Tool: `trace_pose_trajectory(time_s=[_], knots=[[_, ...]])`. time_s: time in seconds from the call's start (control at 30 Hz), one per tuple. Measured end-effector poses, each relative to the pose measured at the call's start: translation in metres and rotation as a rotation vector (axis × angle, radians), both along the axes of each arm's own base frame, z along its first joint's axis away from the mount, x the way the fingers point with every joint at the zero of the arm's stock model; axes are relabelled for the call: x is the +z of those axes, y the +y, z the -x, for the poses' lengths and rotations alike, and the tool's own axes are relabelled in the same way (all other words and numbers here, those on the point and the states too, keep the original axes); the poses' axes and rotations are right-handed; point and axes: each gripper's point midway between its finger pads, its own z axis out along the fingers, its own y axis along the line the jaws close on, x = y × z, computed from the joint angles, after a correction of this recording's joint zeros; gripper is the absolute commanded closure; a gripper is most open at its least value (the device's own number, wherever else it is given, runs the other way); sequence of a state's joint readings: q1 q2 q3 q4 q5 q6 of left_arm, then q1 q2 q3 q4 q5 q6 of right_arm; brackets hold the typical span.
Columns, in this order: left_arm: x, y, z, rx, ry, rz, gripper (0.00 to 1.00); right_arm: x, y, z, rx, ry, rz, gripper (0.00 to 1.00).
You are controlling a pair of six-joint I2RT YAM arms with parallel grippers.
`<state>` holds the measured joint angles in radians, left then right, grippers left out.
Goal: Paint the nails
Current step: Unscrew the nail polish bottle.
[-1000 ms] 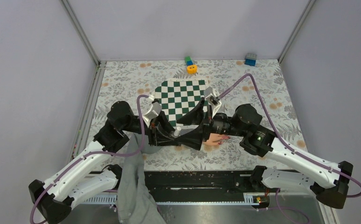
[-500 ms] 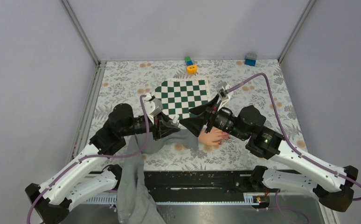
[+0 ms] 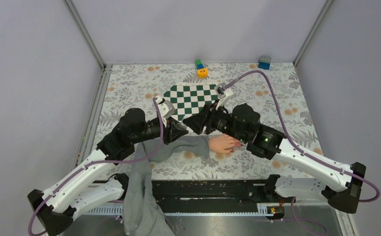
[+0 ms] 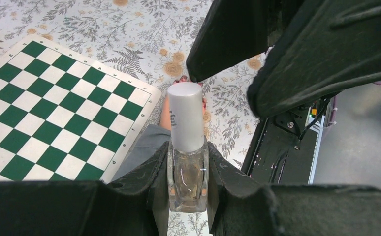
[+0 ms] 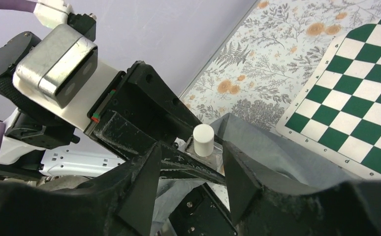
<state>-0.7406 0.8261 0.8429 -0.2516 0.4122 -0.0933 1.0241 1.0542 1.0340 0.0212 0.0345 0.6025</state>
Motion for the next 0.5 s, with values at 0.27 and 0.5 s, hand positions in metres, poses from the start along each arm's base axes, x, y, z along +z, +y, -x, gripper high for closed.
trace_pose_trajectory(time_s=[0.27, 0.5], knots=[[-0.006, 0.001, 0.000, 0.008, 0.007, -0.023, 1.00, -0.009, 0.008, -0.004, -0.014, 0.064, 0.020, 0.49], [-0.008, 0.002, -0.001, 0.015, 0.009, -0.032, 1.00, -0.018, 0.009, -0.007, -0.033, 0.097, 0.048, 0.50]])
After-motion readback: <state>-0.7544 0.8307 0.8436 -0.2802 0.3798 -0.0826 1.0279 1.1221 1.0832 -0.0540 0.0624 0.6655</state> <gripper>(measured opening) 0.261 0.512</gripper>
